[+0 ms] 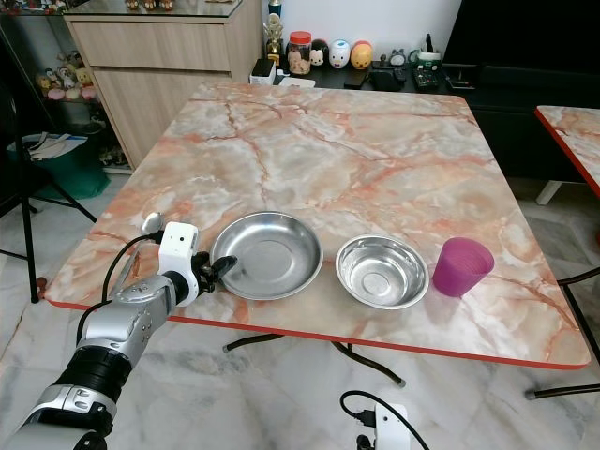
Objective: Setting the table
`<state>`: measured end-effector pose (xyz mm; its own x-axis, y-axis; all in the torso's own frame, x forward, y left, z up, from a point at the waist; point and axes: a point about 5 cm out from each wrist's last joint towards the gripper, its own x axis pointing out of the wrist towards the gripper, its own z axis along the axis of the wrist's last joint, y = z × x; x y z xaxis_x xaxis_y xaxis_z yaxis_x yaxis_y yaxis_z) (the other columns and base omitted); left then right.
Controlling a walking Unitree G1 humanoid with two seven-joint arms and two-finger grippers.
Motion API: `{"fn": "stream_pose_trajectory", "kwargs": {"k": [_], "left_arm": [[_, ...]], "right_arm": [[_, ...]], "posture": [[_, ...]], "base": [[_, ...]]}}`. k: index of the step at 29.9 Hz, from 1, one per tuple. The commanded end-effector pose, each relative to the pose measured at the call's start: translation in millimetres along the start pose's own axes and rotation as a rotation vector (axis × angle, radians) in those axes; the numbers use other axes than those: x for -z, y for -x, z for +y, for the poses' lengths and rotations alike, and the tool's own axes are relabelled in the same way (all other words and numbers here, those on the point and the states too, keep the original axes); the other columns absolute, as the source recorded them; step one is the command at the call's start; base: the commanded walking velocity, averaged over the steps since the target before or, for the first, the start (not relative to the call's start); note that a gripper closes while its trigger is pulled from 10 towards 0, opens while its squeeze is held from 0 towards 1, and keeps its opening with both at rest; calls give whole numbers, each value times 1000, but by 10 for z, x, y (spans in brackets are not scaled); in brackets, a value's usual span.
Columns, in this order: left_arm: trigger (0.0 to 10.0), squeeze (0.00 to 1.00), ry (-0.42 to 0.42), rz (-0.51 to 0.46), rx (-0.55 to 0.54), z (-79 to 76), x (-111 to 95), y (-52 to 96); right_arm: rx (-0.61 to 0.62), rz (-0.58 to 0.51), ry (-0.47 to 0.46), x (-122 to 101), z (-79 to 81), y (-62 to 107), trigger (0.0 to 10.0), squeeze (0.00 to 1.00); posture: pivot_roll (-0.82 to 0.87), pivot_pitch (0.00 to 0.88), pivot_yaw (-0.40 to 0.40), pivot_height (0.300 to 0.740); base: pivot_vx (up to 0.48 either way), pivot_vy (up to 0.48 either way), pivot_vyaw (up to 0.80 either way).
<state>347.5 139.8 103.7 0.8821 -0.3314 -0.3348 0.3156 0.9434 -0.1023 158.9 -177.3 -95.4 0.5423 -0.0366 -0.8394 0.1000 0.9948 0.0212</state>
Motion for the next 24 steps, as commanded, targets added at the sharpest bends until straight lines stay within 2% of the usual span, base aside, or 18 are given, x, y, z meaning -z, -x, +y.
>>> {"fn": "stream_pose_trajectory", "kwargs": {"k": [1, 7, 12, 14, 15, 18, 21, 24], "left_arm": [[0, 0, 2, 6, -6, 15, -15, -7], [0, 0, -3, 5, -10, 19, -20, -6], [0, 0, -4, 2, -15, 33, -29, 1], [0, 0, -4, 2, -18, 42, -31, 4], [0, 0, -5, -1, -21, 52, -39, 10], [0, 0, -5, -2, -24, 57, -45, 14], [0, 0, -7, -4, -30, 69, -48, 20], [0, 0, -8, -4, -33, 73, -49, 22]], "right_arm": [[8, 1, 0, 7, -45, 5, 10000, 0], [7, -6, 1, -18, -61, 2, 10000, 0], [-4, -14, 4, -65, 22, -14, 10000, 0], [-9, -12, 4, -69, 76, -18, 10000, 0], [-17, -8, 6, -65, 173, -23, 10000, 0], [-22, -5, 7, -63, 227, -25, 10000, 0], [-35, -4, 10, -81, 387, -29, 10000, 0], [-40, -6, 11, -104, 447, -32, 10000, 0]], "posture": [[95, 0, -10, 740], [95, 0, -9, 740], [98, 0, -10, 740], [98, 0, -10, 740], [98, 0, -10, 740], [98, 0, -10, 740], [98, 0, -10, 740], [100, 0, -11, 740]], "base": [[0, 0, 0], [0, 0, 0], [0, 0, 0], [0, 0, 0], [0, 0, 0], [0, 0, 0], [0, 0, 0], [0, 0, 0]]}}
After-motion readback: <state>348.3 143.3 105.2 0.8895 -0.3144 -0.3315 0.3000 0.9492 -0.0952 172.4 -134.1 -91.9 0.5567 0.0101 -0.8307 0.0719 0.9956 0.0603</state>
